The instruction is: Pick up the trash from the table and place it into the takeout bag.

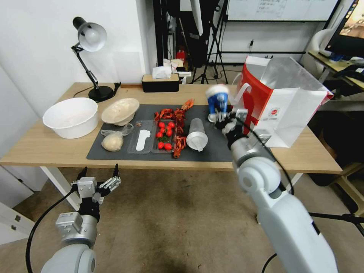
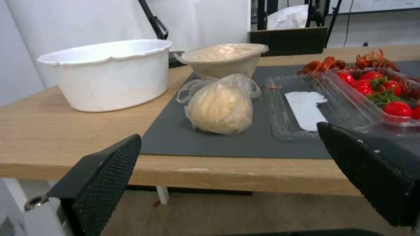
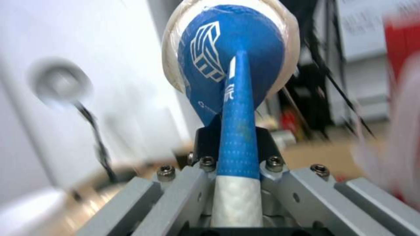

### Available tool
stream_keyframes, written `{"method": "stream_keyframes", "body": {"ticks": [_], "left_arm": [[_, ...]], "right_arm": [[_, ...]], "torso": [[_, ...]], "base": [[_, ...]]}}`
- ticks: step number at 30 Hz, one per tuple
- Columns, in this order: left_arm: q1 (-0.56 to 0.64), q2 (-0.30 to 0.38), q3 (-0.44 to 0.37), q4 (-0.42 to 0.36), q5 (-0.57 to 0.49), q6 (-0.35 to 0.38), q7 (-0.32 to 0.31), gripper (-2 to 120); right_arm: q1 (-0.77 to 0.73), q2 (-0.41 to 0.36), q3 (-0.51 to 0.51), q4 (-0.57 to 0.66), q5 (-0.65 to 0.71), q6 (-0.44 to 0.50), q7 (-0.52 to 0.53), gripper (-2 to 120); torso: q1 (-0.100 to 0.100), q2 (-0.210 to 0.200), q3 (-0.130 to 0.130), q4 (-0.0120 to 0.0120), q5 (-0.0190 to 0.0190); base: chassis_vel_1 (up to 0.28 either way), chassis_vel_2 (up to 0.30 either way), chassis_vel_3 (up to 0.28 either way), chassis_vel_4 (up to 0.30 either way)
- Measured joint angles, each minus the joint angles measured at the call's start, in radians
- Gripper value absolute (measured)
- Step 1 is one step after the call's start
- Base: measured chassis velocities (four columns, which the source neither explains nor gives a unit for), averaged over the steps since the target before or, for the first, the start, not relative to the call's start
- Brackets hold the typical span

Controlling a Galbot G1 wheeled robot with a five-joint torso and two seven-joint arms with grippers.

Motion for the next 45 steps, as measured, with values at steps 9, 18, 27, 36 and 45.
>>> {"method": "stream_keyframes", "body": {"ticks": [9,18,27,36,45], "left_arm": [[0.004,-0.004,0.003,-0.003,0.008,-0.004,0.001,100],[0.005,-0.007,0.011,-0.003,0.017,-0.010,0.004,100],[0.011,-0.002,0.006,-0.004,0.018,-0.022,0.006,100],[0.013,0.000,0.004,-0.003,0.017,-0.030,0.006,100],[0.011,-0.005,0.012,0.002,0.021,-0.032,0.008,100]], "right_arm": [[0.152,-0.086,0.092,0.030,0.118,-0.016,0.071,2],[0.332,-0.215,0.146,-0.126,0.212,-0.134,0.349,2],[0.366,-0.181,0.126,-0.213,0.242,-0.263,0.546,2],[0.371,-0.165,0.122,-0.216,0.260,-0.308,0.588,25],[0.367,-0.185,0.131,-0.207,0.268,-0.320,0.598,61]], "torso": [[0.000,0.000,0.000,0.0000,0.0002],[0.000,0.000,0.000,-0.0002,0.0001],[0.000,0.000,0.000,0.0000,0.0000],[0.000,0.000,0.000,-0.0001,-0.0002],[0.000,0.000,0.000,-0.0002,-0.0002]], "base": [[0.000,0.000,0.000,0.000],[0.000,0.000,0.000,0.000],[0.000,0.000,0.000,0.000],[0.000,0.000,0.000,0.000],[0.000,0.000,0.000,0.000]]}}
